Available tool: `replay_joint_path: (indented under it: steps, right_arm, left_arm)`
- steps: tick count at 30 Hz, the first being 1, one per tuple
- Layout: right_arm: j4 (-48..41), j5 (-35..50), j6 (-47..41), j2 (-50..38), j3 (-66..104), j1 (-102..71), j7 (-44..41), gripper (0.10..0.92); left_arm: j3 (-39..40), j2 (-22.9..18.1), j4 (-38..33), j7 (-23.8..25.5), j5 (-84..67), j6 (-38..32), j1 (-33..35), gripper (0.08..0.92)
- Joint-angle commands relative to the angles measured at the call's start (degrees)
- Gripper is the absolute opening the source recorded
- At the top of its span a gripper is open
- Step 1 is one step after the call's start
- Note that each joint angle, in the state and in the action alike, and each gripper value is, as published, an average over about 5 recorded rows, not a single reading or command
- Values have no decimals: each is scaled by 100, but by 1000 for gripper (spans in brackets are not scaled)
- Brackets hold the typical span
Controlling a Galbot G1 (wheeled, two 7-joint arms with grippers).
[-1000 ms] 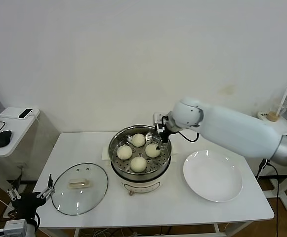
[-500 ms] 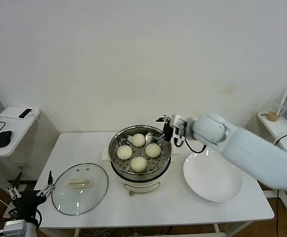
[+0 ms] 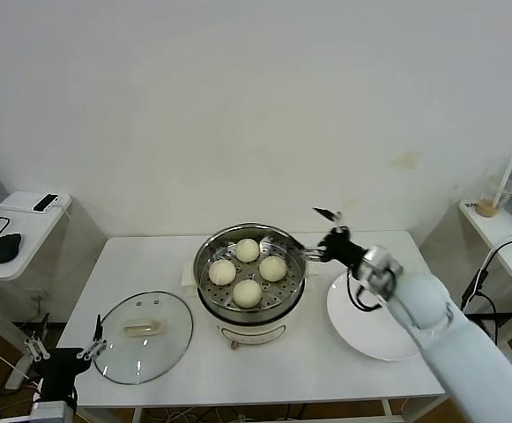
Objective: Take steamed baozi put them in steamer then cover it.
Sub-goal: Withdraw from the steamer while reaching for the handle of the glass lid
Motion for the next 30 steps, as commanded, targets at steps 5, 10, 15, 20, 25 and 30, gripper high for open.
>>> replay_joint_path:
  steps: [5, 10, 15, 20, 25, 30]
  right_arm:
    - [597, -536, 1126, 1645, 3340, -3569, 143, 823]
    - [529, -508, 1087, 1769, 3450, -3665, 203, 823]
    - [556, -501, 1019, 1860, 3460, -3721, 212, 823]
    - [735, -237, 878, 1909, 3452, -3858, 172, 823]
    - [757, -283, 864, 1990, 3468, -3938, 177, 823]
    - [754, -389, 875, 2061, 3439, -3971, 183, 823]
  left_arm:
    - [56, 128, 1361, -109, 5575, -1122, 330, 823]
    - [351, 158, 1712, -242, 6373, -1218, 76, 823]
    - [533, 285, 2073, -201, 6577, -1193, -395, 823]
    - [614, 473, 2400, -148, 6546, -1141, -747, 823]
    - [726, 619, 2622, -52, 6438, -1063, -1038, 823]
    - [832, 687, 2966, -17, 6419, -1025, -1344, 823]
